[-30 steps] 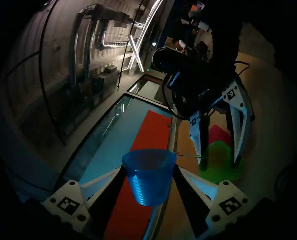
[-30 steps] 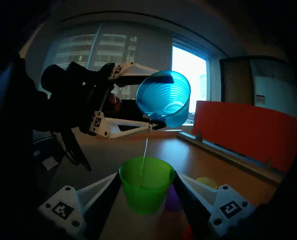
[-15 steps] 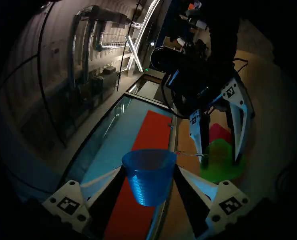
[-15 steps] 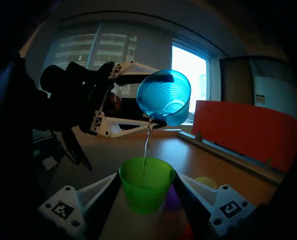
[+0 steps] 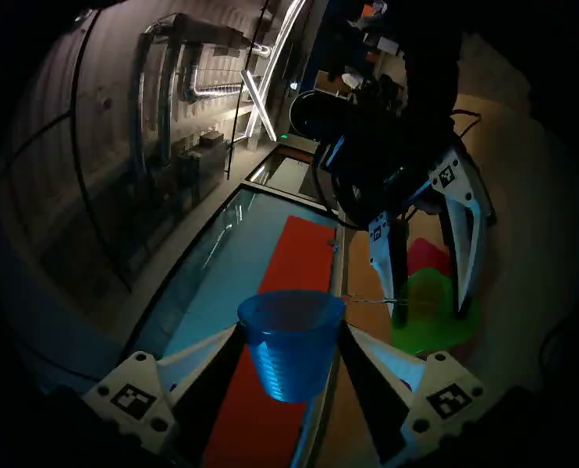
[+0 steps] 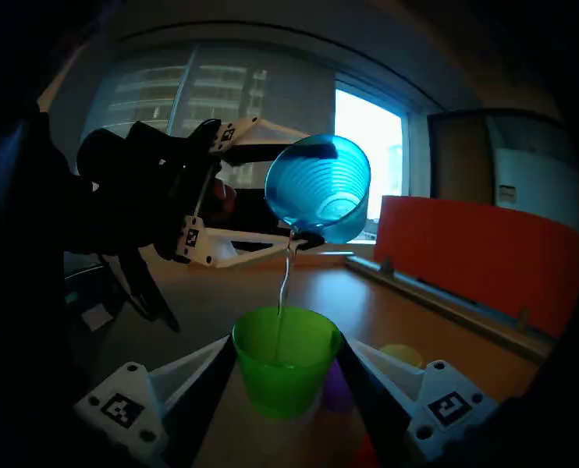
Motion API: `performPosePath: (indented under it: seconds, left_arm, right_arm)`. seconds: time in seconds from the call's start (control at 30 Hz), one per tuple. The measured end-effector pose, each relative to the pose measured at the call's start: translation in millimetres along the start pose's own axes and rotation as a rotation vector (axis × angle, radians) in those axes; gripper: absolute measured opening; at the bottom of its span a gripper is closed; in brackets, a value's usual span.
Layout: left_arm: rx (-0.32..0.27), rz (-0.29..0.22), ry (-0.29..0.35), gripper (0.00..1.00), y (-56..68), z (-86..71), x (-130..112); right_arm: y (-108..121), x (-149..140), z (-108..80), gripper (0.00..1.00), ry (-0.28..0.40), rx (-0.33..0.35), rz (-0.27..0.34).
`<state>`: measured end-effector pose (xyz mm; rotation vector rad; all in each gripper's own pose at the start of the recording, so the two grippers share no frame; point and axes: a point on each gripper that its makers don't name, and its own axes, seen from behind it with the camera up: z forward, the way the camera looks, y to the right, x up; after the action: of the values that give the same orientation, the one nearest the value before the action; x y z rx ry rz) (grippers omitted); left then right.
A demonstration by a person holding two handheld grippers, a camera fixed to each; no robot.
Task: Pour water
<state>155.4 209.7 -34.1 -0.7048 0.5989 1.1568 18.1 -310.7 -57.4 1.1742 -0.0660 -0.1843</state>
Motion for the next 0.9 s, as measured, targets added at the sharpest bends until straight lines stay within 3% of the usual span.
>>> performPosePath:
  seconds: [0.9]
  left_arm:
    - [0.000, 0.024, -0.002, 0.84, 1.2, -1.2, 2.1]
  right_arm:
    - [-0.1, 0.1, 0.8, 0.90, -0.002, -0.001, -0.001]
